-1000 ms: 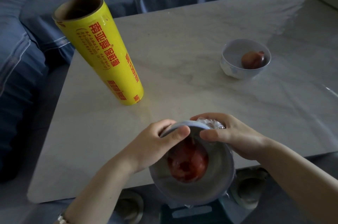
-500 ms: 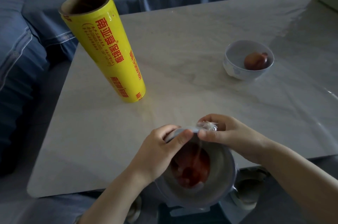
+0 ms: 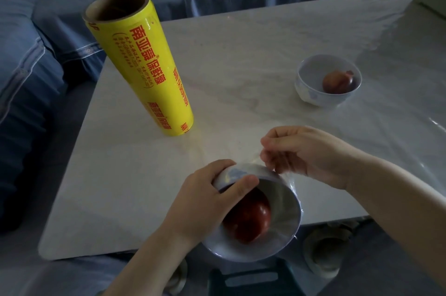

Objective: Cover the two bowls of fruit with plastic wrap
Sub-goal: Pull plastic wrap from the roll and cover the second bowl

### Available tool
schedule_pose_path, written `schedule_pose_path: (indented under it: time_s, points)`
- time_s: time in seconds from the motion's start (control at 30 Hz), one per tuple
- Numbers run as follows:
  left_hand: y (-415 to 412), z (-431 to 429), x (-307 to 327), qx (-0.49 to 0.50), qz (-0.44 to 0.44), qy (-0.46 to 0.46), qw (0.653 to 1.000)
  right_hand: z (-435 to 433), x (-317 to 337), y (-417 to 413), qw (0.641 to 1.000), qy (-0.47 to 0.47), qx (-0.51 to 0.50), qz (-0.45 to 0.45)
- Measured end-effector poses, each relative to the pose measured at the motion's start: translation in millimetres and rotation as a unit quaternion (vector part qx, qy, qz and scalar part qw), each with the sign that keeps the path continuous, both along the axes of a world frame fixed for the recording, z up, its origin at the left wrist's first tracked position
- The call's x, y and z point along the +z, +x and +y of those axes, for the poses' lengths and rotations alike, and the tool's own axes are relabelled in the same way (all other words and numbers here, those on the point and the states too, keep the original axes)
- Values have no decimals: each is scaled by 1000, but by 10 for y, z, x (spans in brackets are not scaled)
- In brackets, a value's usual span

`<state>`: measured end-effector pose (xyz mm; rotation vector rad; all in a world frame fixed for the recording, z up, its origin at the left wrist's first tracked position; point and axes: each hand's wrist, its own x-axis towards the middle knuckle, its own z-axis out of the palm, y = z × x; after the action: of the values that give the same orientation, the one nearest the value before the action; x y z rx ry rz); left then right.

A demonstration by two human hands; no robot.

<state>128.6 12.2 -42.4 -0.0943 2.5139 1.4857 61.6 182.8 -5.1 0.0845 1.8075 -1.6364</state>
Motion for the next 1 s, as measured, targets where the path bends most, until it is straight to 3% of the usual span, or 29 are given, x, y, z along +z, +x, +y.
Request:
schedule_pose_path:
  time_s: [0.1, 0.23, 0.33, 0.47, 0.7, 0.83, 1.0]
  points:
    - [20, -10, -3, -12, 15, 8, 1000, 14, -54, -42, 996, -18, 32, -78]
    - [67, 21, -5, -17, 8, -7, 1000, 73, -41, -118, 985, 64, 136, -88]
    - [87, 2, 6, -12, 21, 10, 1000, 149, -58, -164, 979, 89, 148, -110]
    - [90, -38, 42, -18, 36, 41, 998, 225, -94, -182, 970, 47, 151, -184]
    - [60, -74, -13, 0, 34, -2, 999, 250, -73, -184, 953, 83, 207, -203]
    - [70, -61, 10, -9, 35, 1, 999, 243, -107, -143, 967, 64, 194, -152]
    - [72, -66, 3, -11, 35, 2, 999, 254, -138, -131, 996, 18, 70, -44]
